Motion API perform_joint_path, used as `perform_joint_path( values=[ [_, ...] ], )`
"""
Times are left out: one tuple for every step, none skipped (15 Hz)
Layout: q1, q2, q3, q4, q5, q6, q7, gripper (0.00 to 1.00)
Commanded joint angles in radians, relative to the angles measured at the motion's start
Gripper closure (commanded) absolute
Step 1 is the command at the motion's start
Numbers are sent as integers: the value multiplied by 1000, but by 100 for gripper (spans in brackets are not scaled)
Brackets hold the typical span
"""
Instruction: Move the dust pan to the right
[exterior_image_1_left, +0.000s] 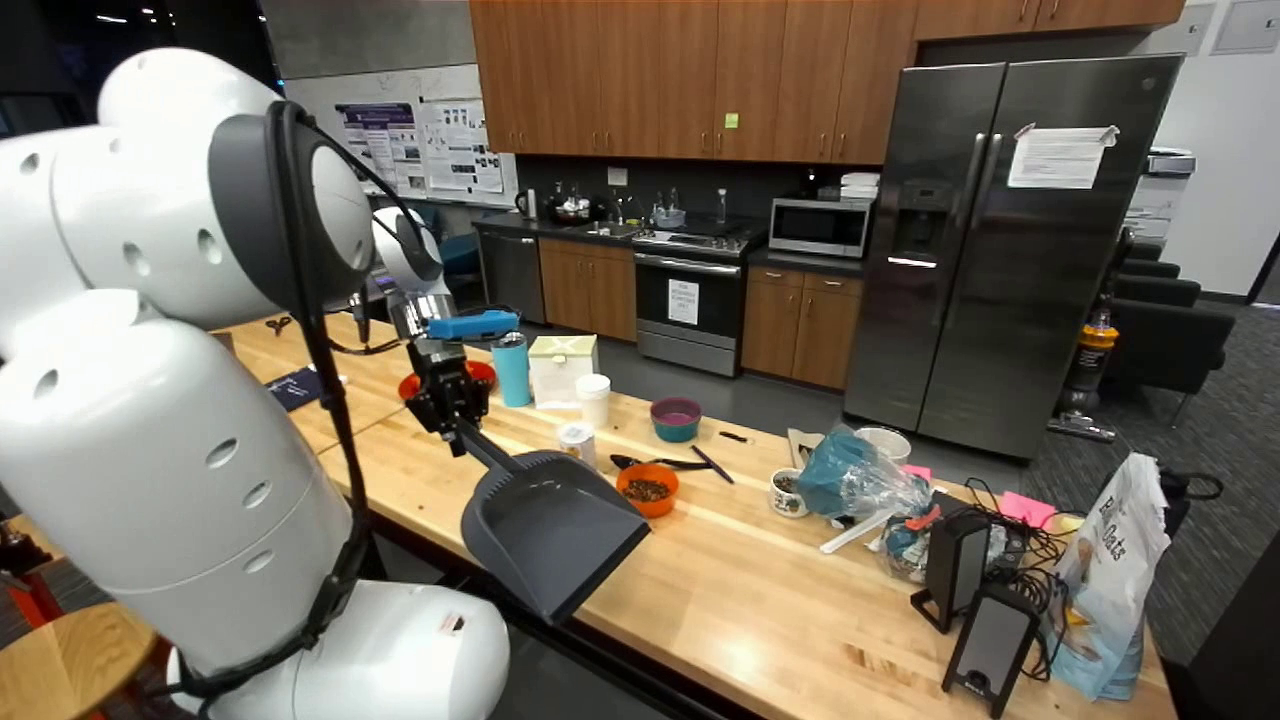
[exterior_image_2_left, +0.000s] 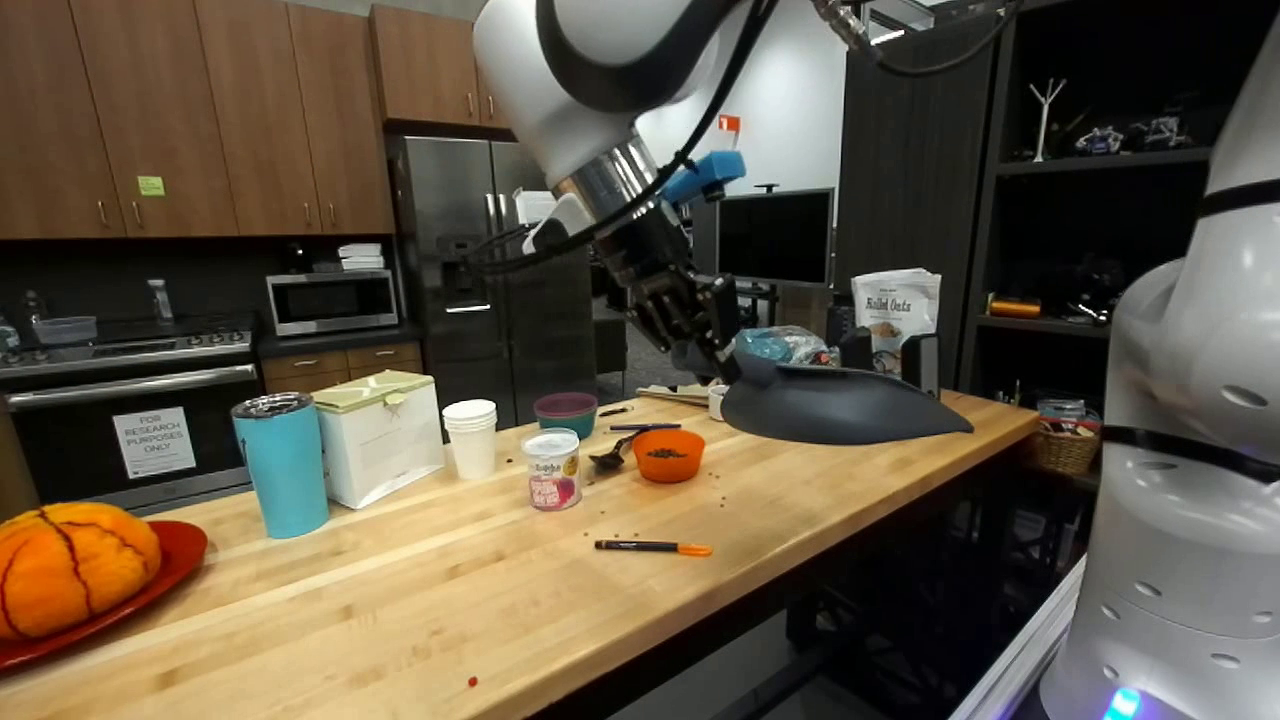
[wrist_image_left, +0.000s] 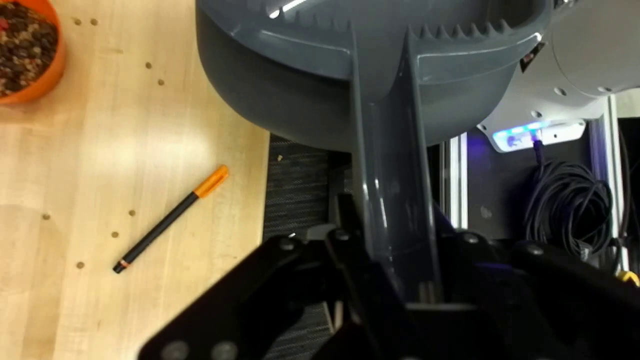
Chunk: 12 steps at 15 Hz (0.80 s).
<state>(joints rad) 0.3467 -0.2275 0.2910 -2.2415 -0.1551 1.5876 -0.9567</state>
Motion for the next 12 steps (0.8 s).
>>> perform_joint_path(
  values=[
    [-14,-136,-59,-88,-73,45,-103,92],
    [-19,-161,-79,-100,-99,48,-132,92],
    [-25,-184,-101,-113,-130,57,-166,92],
    [-32,-203,-122,-123,-160,71,-195,92],
    [-42,-221,-149,-133,-188,102,-237,92],
    [-52,-233,-175,-142,-211,141,-272,92],
    [-64,-242,-199,-151,-247,188,-313,92],
    [-77,-246,-225,-160,-271,244,-357,92],
    [-91,-244,-248,-165,-289,297,-389,92],
    [-104,-241,-269,-171,-296,351,-423,92],
    [-116,-234,-288,-177,-295,407,-453,92],
    [-130,-225,-306,-185,-292,469,-482,92]
  ],
)
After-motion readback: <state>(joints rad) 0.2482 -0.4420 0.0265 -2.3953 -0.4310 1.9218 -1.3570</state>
